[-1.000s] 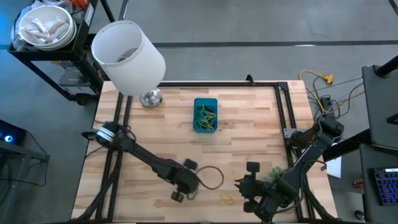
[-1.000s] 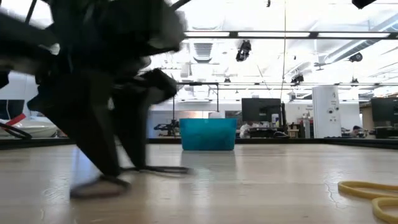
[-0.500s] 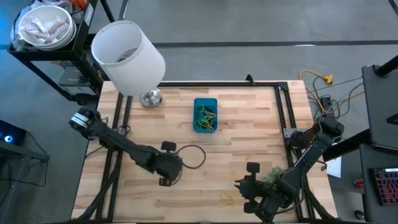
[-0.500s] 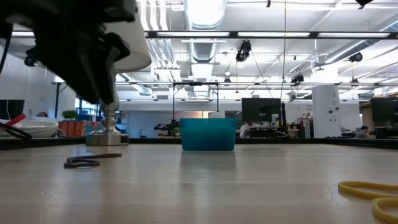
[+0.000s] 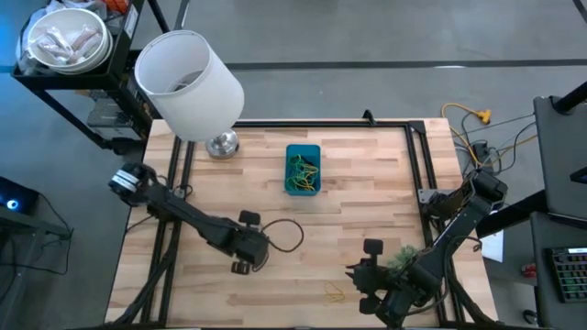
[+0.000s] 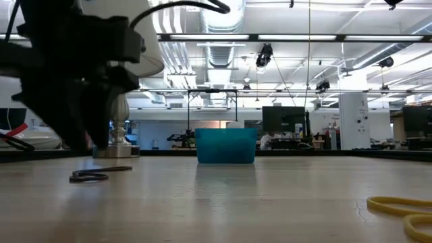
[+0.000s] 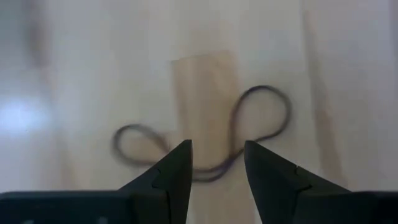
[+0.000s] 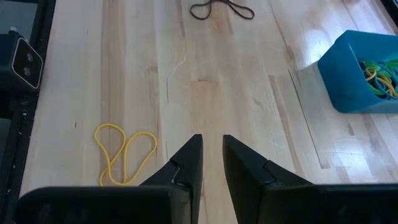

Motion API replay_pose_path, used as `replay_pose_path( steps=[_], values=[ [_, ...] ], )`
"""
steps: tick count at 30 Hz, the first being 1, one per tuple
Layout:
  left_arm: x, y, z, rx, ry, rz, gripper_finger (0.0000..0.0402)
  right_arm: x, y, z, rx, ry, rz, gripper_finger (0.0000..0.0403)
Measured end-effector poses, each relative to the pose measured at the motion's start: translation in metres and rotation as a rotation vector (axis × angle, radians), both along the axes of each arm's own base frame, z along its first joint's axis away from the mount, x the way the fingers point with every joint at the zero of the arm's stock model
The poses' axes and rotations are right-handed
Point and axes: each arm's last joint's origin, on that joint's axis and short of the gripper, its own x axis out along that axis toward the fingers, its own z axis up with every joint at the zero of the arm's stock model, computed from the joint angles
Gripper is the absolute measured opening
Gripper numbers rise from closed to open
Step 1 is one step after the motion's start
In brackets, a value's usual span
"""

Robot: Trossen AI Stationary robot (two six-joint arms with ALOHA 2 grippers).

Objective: Pick and place rubber bands into bin
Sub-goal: Put the violet rubber band into the blue bin

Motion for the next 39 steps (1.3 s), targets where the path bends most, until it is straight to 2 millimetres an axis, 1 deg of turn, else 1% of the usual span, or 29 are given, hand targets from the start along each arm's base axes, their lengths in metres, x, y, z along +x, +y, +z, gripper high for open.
replay_pose_path(
  steps=[5, 10, 13, 19, 21, 23, 29, 30, 34, 39],
  values=[
    [0.01, -0.005, -0.023, -0.053, 0.066, -0.076, 0.013, 0.0, 0.0, 0.0, -0.001, -0.001, -0.001, 0.0057],
    [0.016, -0.003, -0.037, -0.073, 0.118, -0.077, 0.013, 0.0, 0.0, 0.0, -0.002, -0.002, 0.002, 0.0057],
    [0.017, 0.001, -0.041, -0.088, 0.141, -0.068, 0.013, 0.0, 0.0, 0.0, -0.003, -0.002, 0.002, 0.0057],
    [0.02, 0.006, -0.041, -0.108, 0.151, -0.052, 0.0128, 0.0, 0.0, 0.0, -0.004, -0.001, 0.005, 0.0057],
    [0.021, 0.008, -0.042, -0.113, 0.153, -0.046, 0.0117, 0.0, 0.0, 0.0, -0.004, -0.001, 0.005, 0.0057],
    [0.021, 0.01, -0.042, -0.114, 0.155, -0.043, 0.0098, 0.0, 0.0, 0.0, -0.004, -0.001, 0.005, 0.0057],
    [0.022, 0.012, -0.042, -0.103, 0.157, -0.092, 0.0016, 0.0, 0.0, 0.0, -0.004, -0.001, 0.005, 0.0057],
    [0.022, 0.012, -0.042, -0.097, 0.155, -0.091, 0.0009, 0.0, 0.0, 0.0, -0.004, -0.001, 0.005, 0.0057],
    [0.022, 0.013, -0.042, -0.071, 0.145, -0.083, 0.0004, 0.0, 0.0, 0.0, -0.004, -0.001, 0.005, 0.0057],
    [0.029, 0.015, -0.033, 0.002, 0.09, -0.054, 0.0001, 0.0, 0.0, 0.0, -0.004, -0.001, 0.005, 0.0057]
  ],
)
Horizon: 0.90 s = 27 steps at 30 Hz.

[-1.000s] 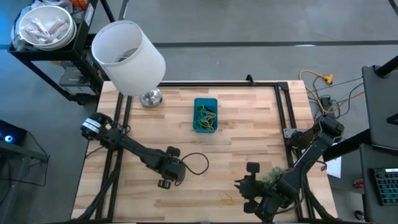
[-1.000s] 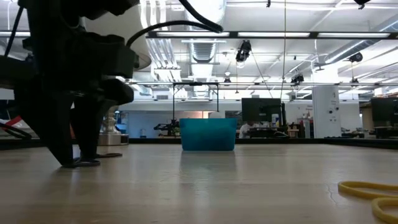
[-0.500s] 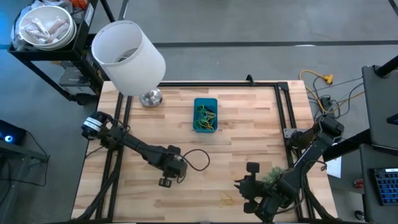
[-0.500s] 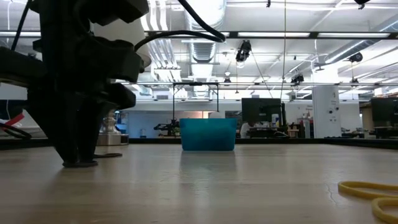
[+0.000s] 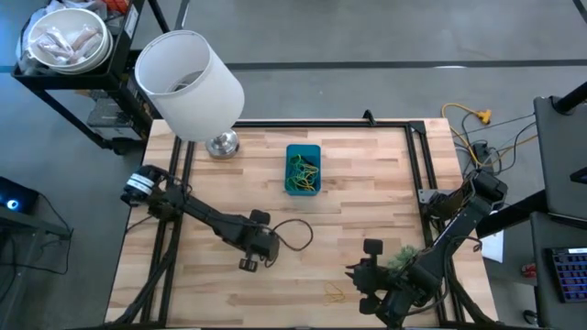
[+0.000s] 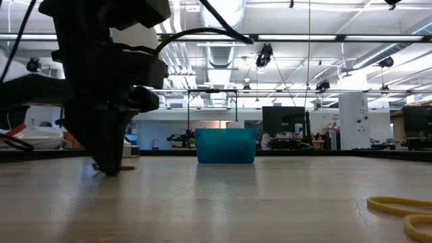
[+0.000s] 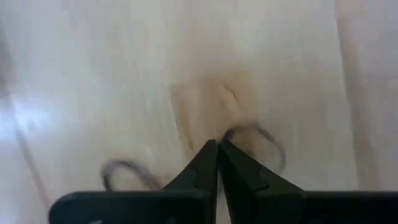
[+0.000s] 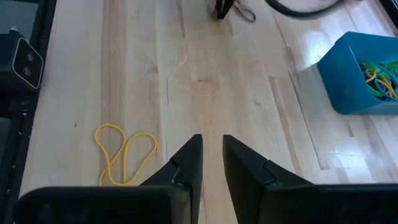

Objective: Pick and place rubber bands into bin
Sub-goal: Put the violet rubber band into the blue bin

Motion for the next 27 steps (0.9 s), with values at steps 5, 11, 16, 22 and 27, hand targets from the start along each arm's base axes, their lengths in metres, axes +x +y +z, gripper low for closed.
replay_pose_path(
  steps=[5, 11, 16, 22, 27],
  values=[
    [0.003, 0.001, 0.013, 0.054, -0.062, 0.012, 0.0, 0.0, 0.0, 0.0, -0.002, 0.002, 0.0, 0.0057],
    [0.003, 0.003, 0.042, 0.108, -0.195, 0.049, 0.0, 0.0, 0.0, 0.0, -0.005, 0.005, 0.0, 0.0057],
    [0.0, 0.006, 0.062, 0.141, -0.279, 0.075, 0.0, -0.001, -0.001, 0.0, -0.008, 0.008, 0.0, 0.0057],
    [-0.001, 0.011, 0.083, 0.256, -0.393, 0.123, 0.0, -0.001, -0.001, -0.001, -0.009, 0.009, 0.0, 0.0057],
    [0.002, 0.014, 0.101, 0.391, -0.501, 0.16, 0.0, -0.001, -0.001, -0.001, -0.009, 0.009, 0.0, 0.0057]
  ],
)
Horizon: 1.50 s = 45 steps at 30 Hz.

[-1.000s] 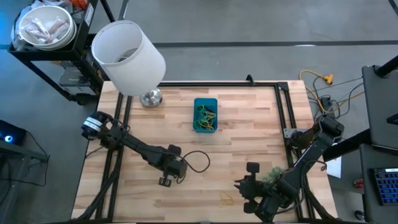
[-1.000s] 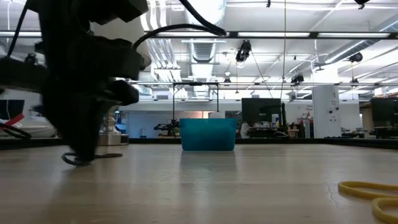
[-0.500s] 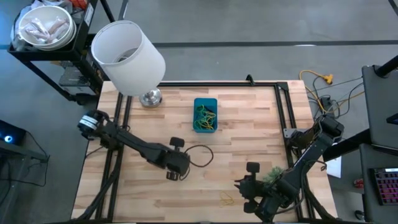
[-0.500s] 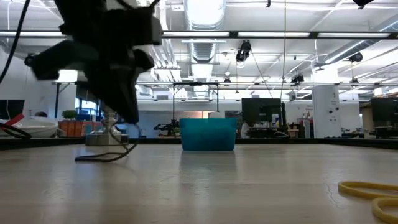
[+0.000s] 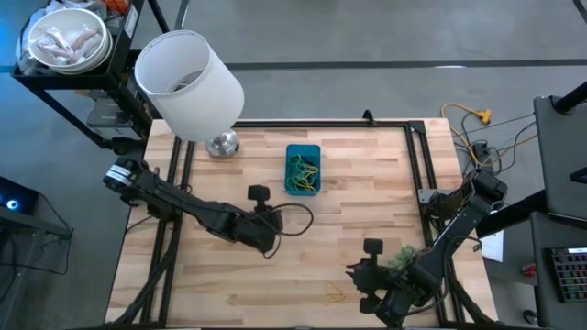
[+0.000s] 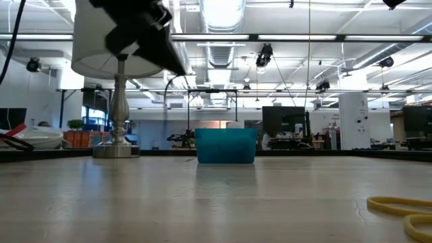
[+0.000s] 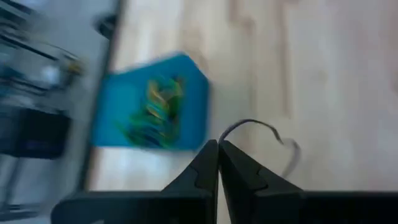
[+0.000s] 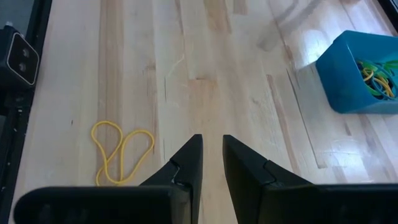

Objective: Pick and place rubber bands into bin
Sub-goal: Put the violet rubber band into the blue bin

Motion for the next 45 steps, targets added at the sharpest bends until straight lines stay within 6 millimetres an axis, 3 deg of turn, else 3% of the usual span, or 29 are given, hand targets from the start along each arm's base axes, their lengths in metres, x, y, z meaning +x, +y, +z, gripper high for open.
replay_pose_path(
  steps=[9, 14, 19, 33, 40, 45],
  values=[
    [0.027, 0.011, 0.036, 0.218, -0.208, -0.025, 0.0, 0.001, -0.001, 0.001, -0.021, -0.022, -0.009, 0.0057],
    [0.041, 0.033, 0.055, 0.302, -0.286, -0.009, 0.0, 0.001, -0.001, 0.001, -0.024, -0.021, -0.006, 0.0057],
    [0.05, 0.065, 0.061, 0.333, -0.317, 0.033, 0.0, 0.001, -0.001, 0.0, -0.03, -0.02, -0.001, 0.0057],
    [0.055, 0.152, 0.036, 0.199, -0.292, 0.149, 0.0, 0.0, -0.001, 0.001, -0.047, -0.016, 0.014, 0.0057],
    [0.061, 0.17, 0.019, 0.13, -0.283, 0.167, 0.0, 0.001, -0.001, 0.001, -0.062, -0.028, 0.011, 0.0057],
    [0.069, 0.171, 0.003, 0.123, -0.238, 0.162, 0.0, 0.001, -0.001, 0.001, -0.064, -0.027, 0.011, 0.0057]
  ],
)
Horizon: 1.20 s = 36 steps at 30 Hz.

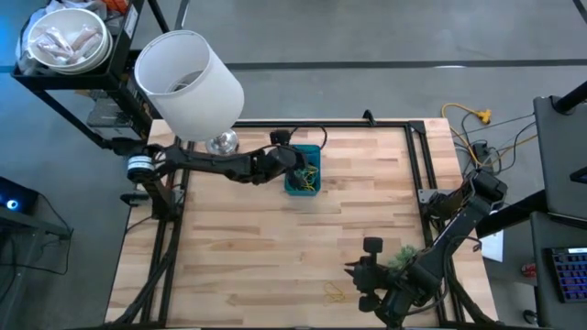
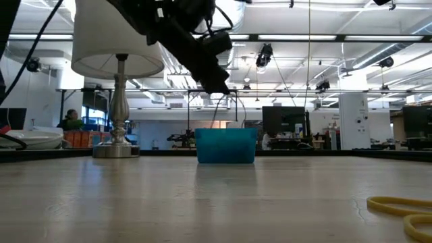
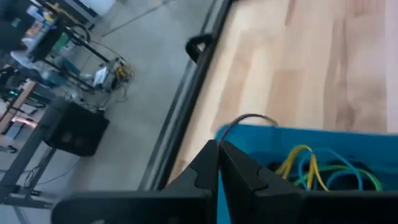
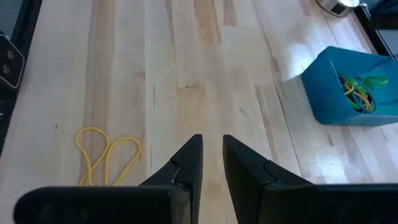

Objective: Pick and place rubber bands into bin
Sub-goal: Put the violet rubber band into the blue bin, then put the yellow rubber band into the blue bin

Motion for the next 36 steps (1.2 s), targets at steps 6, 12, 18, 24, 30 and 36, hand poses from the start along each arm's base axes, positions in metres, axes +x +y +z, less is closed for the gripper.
replay_pose_path(
  steps=[6, 12, 18, 24, 30, 36],
  values=[
    [0.005, 0.001, -0.016, -0.009, 0.053, -0.002, 0.0001, 0.0, 0.0, 0.0, -0.002, 0.001, 0.001, 0.0057],
    [0.007, 0.001, -0.025, -0.025, 0.092, -0.019, 0.0051, 0.0, 0.0, 0.0, -0.003, 0.002, 0.001, 0.0057],
    [0.007, -0.001, -0.025, -0.025, 0.097, -0.02, 0.011, 0.0, 0.0, 0.0, -0.004, 0.003, 0.003, 0.0057],
    [0.0, -0.022, -0.022, -0.112, 0.11, -0.016, 0.0125, -0.002, -0.002, -0.006, -0.024, -0.007, -0.013, 0.0057],
    [-0.019, -0.065, -0.022, -0.227, 0.228, -0.025, 0.0125, 0.001, -0.01, -0.029, 0.053, 0.014, -0.048, 0.0057],
    [-0.039, -0.12, -0.019, -0.299, 0.267, -0.082, 0.0125, 0.011, -0.015, -0.049, 0.239, 0.06, -0.016, 0.0057]
  ],
)
